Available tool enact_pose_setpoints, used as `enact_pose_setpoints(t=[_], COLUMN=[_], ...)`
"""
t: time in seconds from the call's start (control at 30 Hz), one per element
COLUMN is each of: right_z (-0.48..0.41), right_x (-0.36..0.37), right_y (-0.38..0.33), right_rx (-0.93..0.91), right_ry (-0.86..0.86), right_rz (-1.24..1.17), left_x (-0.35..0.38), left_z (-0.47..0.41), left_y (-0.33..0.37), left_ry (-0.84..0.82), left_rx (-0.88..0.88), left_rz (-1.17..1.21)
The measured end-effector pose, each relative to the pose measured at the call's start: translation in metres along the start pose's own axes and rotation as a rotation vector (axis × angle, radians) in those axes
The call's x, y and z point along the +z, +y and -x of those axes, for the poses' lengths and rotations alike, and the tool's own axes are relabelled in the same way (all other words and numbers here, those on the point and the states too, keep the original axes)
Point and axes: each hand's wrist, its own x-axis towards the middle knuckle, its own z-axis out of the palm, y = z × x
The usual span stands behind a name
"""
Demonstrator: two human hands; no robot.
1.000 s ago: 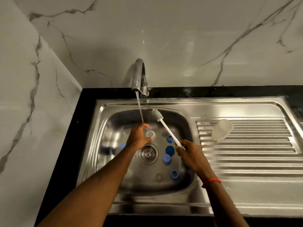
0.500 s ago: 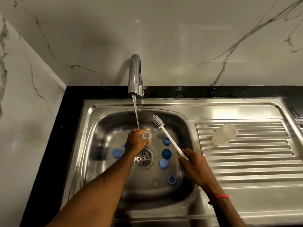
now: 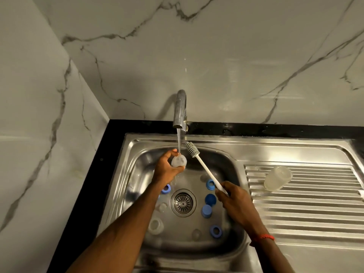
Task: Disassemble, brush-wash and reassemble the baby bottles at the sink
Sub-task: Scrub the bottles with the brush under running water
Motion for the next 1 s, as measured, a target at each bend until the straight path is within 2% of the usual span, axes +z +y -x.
enact_pose_setpoints(t=[0.3,0.63,0.8,0.9,1.0], right_z=[0.011,0.022,0.027,0.029,0.031], right_x=[-0.011,-0.036,-0.049,-0.053,-0.053], right_y=[-0.015,-0.022,-0.033,-0.038,-0.043], right_rx=[-0.08,-0.204,-0.245,-0.251,-0.266], right_ry=[0.043,0.187,0.257,0.288,0.295], right_rz=[0.052,0.394,0.551,0.619,0.655], left_x=[-0.015,-0.033,-0.035,-0.04,-0.045], left_z=[0.011,0.007,0.015,0.019,0.023], left_y=[0.031,0.034,0.044,0.049,0.049], left_ry=[-0.003,-0.081,-0.048,-0.073,-0.121], left_rx=[0.074,0.159,0.164,0.235,0.352], left_rz=[-0.016,-0.119,-0.116,-0.152,-0.311])
